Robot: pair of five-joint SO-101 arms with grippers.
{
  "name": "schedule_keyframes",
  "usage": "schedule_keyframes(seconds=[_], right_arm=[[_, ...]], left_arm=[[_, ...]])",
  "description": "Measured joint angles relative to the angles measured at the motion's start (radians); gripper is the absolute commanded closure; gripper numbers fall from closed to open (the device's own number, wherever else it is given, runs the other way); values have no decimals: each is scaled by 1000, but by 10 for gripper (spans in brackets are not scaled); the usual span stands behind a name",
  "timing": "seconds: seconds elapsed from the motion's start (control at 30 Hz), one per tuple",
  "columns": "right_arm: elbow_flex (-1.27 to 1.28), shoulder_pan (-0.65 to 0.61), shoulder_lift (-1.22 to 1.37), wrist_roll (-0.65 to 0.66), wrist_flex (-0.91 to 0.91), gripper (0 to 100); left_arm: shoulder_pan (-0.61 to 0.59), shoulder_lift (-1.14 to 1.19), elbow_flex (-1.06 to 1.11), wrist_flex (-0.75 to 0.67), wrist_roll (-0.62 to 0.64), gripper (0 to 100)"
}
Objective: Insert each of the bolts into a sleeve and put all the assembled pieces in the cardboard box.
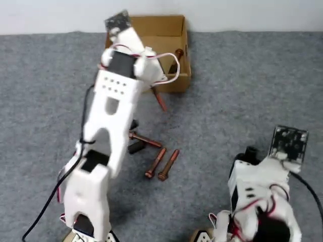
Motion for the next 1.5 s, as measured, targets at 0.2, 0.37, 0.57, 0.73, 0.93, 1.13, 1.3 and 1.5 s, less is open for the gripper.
schedule_keyframes(seconds=[0.2,0.37,0.57,0.73,0.93,1.13,1.3,1.5], right_arm=[[74,-52,-137,32,2,991],[147,-87,-210,35,2,991],[219,-173,-261,35,-20,991],[298,-232,-292,35,-115,991],[368,-330,-295,35,-172,991],[387,-463,-288,35,-249,991],[433,-634,-285,2,-313,991],[437,-848,-288,-109,-381,991]], left_arm=[[-8,-278,275,3,-23,997],[-8,-500,488,3,-41,997],[-23,-781,724,-52,-95,997],[-86,-1011,951,-141,-157,997],[-127,-1249,1217,-226,-230,997],[-127,-1456,1401,-318,-255,996],[-127,-1605,1531,-468,-255,996],[-126,-1725,1640,-626,-255,996]])
